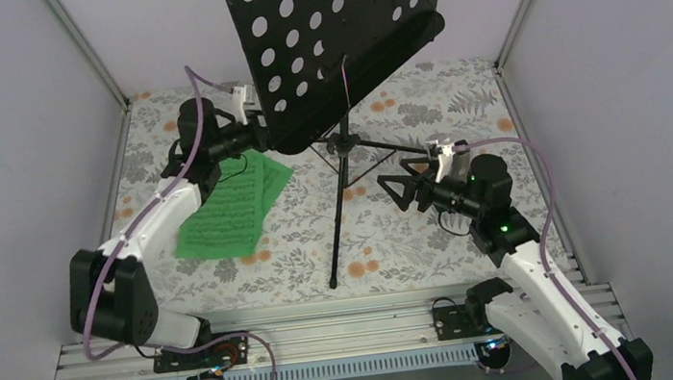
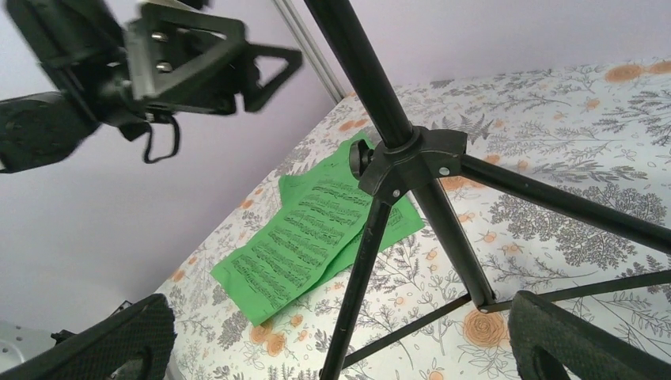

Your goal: Pack up the instrument practice props

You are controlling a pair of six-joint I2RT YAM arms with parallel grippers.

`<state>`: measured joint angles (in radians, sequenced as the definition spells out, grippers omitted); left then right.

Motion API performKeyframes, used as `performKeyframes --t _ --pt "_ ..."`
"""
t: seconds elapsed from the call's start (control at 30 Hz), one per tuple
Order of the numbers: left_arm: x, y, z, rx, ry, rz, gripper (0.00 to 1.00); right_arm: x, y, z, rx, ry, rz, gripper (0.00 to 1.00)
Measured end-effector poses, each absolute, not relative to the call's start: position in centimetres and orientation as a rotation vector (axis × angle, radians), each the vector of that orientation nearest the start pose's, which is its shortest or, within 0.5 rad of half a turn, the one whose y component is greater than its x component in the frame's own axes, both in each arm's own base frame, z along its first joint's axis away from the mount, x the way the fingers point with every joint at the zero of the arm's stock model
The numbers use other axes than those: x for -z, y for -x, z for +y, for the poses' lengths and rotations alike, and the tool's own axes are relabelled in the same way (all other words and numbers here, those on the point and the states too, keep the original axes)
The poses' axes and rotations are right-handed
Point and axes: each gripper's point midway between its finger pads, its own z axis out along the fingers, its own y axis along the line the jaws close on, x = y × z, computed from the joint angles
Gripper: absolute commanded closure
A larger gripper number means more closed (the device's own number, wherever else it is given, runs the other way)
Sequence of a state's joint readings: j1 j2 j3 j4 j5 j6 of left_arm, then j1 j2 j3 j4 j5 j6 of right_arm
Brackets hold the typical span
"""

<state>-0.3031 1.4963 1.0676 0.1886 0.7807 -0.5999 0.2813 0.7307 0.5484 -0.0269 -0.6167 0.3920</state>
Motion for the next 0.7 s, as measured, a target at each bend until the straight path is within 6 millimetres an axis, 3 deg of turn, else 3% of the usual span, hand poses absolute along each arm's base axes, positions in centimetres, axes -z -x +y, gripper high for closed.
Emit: performKeyframes --t 0.07,0.17,0.33,0.53,0.7 --pt "-30.5 -37.2 -24.8 1.199 -0.469 1.812 0.24 -26.1 -24.5 17.4 -1.021 0.367 1.820 0.00" --pt "-31.2 -35.3 -27.1 1.028 -0.718 1.709 0.25 -26.1 -24.5 17.5 -1.023 0.368 1.820 0.00" --pt "-28.5 -32.4 -31.1 0.861 -1.038 1.606 0.30 -26.3 -24.4 17.4 -1.023 0.371 1.812 0.00" --pt "-24.7 -33.4 -31.0 0.737 -1.144 1.607 0.44 -26.7 -24.1 17.4 -1.022 0.375 1.795 0.00" --pt "-23.3 -33.9 -31.0 0.684 -1.189 1.606 0.46 -26.7 -24.1 17.4 -1.022 0.375 1.795 0.00"
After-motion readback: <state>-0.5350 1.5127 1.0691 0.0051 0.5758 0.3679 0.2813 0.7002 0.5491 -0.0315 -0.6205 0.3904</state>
